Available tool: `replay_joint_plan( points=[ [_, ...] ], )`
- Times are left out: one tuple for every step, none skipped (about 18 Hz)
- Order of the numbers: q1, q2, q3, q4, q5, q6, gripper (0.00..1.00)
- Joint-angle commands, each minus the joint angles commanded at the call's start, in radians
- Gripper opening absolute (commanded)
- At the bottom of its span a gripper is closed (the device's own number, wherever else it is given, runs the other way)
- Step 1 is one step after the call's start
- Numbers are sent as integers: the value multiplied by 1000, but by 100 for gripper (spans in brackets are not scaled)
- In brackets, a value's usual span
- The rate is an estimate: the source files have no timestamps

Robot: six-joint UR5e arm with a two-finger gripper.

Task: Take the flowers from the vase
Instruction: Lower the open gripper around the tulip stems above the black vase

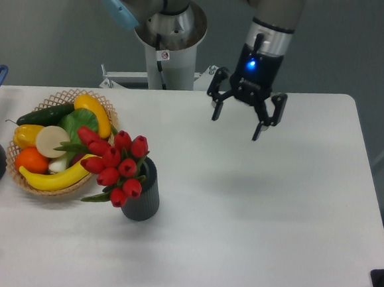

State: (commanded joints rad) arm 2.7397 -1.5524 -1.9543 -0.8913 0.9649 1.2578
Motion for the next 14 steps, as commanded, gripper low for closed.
replay_joint_plan(
  points=[
    [-2,0,0,2,-9,0,100],
    [-8,0,-3,3,-23,0,100],
    [-9,2,-12,5,-37,8,100],
    [-15,2,-18,8,-55,9,100],
    [-24,2,-20,8,-73,9,100],
    [-35,0,-20,8,-89,9,100],
    [-47,-2,-24,8,-97,8,100],
    [-64,-8,-31,9,-100,9,100],
    [-87,-20,-31,12,-110,8,100],
    [-103,-24,-31,26,-123,6,100],
    [-115,-34,-31,41,-136,2,100],
    [-126,-46,-31,51,-146,-1,100],
    [-136,-49,-32,52,-146,-3,100],
    [-144,-49,-32,52,-146,-3,100]
  ],
)
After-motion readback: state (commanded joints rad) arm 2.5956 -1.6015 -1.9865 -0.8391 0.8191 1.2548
